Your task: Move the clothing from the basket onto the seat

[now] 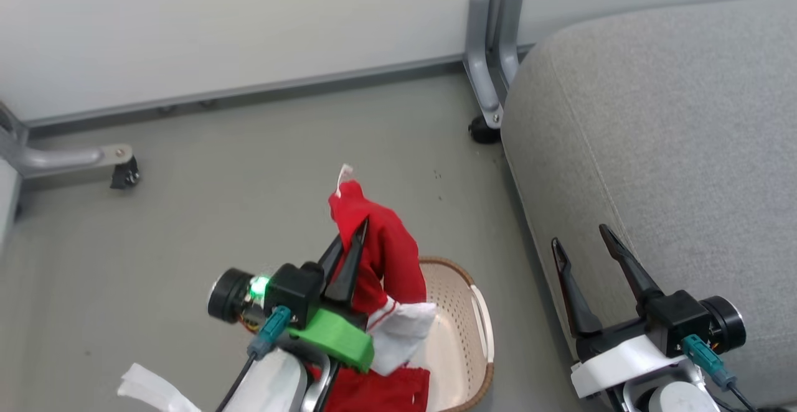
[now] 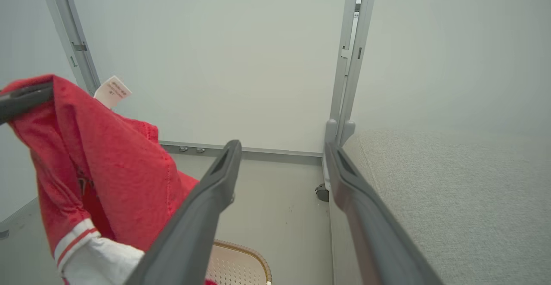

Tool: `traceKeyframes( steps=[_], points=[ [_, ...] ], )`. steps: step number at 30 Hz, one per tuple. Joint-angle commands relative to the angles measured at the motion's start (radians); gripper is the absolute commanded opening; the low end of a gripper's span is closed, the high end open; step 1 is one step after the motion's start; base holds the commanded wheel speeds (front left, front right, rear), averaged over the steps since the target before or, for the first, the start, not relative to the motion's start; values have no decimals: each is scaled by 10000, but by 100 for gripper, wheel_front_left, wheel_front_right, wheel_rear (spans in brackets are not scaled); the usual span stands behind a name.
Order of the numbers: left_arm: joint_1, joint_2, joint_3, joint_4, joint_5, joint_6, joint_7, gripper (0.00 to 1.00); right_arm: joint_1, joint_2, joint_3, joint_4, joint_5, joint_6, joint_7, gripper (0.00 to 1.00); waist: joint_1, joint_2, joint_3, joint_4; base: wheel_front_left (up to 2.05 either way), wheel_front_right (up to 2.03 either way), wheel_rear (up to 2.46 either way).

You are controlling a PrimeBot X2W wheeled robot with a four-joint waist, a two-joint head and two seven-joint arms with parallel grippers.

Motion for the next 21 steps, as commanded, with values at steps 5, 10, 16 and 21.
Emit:
traceKeyframes(
  steps=[5,10,16,21],
  points=[
    [-705,13,73,-987,423,-60,-5,0,152,45,91,67,43,-3,-34,100,1,0,-626,207,0,0,0],
    [-1135,12,71,-1581,817,28,-1,0,-14,5,360,68,-229,-3,-34,100,1,0,-628,101,0,0,0],
    [-1408,11,-119,-1964,705,135,-1,0,-88,96,810,-228,-312,-3,-34,100,1,0,-589,16,0,0,0],
    [-1586,10,-513,-1946,467,297,-3,0,-247,69,1311,-517,-352,-3,-34,100,1,0,-524,17,0,0,0]
  ],
)
